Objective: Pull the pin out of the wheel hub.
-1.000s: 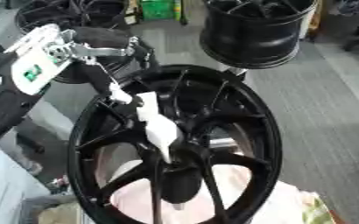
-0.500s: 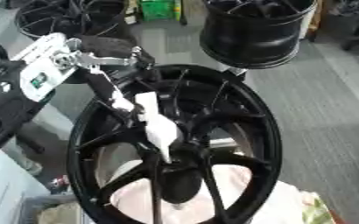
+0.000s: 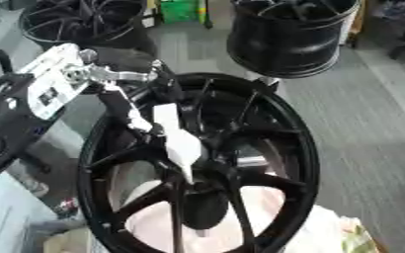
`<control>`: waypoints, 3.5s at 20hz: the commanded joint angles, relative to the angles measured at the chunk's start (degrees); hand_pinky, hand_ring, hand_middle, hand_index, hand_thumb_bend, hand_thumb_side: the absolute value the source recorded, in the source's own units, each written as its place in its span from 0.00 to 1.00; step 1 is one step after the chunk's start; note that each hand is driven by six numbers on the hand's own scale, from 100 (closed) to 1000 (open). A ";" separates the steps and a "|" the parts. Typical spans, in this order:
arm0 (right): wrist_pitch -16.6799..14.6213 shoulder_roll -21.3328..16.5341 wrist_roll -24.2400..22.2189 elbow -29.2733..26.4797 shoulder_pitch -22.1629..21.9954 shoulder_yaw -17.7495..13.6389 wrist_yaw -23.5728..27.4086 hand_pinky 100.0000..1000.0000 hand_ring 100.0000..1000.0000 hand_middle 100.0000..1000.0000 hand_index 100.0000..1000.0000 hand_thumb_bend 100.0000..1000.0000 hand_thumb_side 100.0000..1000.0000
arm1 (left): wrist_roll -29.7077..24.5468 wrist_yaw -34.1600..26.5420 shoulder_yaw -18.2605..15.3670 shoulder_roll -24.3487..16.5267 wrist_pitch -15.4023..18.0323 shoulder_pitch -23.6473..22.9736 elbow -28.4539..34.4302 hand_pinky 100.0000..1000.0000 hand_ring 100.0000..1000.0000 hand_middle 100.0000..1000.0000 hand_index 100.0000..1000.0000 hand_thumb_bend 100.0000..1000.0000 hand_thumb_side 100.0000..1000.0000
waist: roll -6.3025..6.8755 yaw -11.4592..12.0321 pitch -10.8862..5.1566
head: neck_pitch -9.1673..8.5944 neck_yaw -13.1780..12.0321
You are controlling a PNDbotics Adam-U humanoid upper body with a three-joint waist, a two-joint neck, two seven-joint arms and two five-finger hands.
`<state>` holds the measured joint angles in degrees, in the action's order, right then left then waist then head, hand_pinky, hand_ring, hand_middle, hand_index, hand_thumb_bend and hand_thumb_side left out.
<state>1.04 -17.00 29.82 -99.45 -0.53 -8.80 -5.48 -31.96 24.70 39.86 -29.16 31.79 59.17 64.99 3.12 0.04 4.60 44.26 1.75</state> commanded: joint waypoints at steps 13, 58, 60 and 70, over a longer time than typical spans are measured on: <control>-0.03 -1.28 -0.20 -0.60 0.36 -0.15 -0.42 0.45 0.65 0.71 0.77 0.00 0.43 | -20.01 -1.90 1.10 -0.34 20.17 0.62 1.84 0.54 0.41 0.53 0.74 0.23 0.31 | -0.42 0.17 -0.79 | -0.14 -0.35; 0.02 -0.87 0.54 0.09 -1.06 -1.01 -0.44 0.45 0.65 0.71 0.77 0.00 0.43 | -16.70 -0.70 -30.49 -22.78 14.29 -13.15 -11.05 0.53 0.36 0.52 0.73 0.22 0.12 | -0.68 3.08 -1.98 | -0.14 0.26; -0.03 -0.70 0.46 0.13 -1.10 -0.93 -0.38 0.45 0.65 0.71 0.77 0.00 0.44 | -14.96 1.20 -32.86 -22.75 12.58 -15.59 -12.48 0.62 0.47 0.61 0.78 0.34 0.15 | -0.80 3.08 -1.98 | -0.14 0.28; -0.08 -0.14 0.72 0.17 -1.24 -1.29 -0.17 0.45 0.65 0.71 0.77 0.00 0.44 | -5.28 10.94 -43.64 -20.99 3.13 -23.71 -14.30 0.80 0.77 0.85 0.91 0.42 0.53 | -1.37 2.74 -1.76 | -0.14 0.44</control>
<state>1.03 -16.46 30.33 -98.73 -2.09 -9.56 -5.48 -33.11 34.50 -1.70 -48.85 30.64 34.83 50.38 1.66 2.81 3.24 44.26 2.07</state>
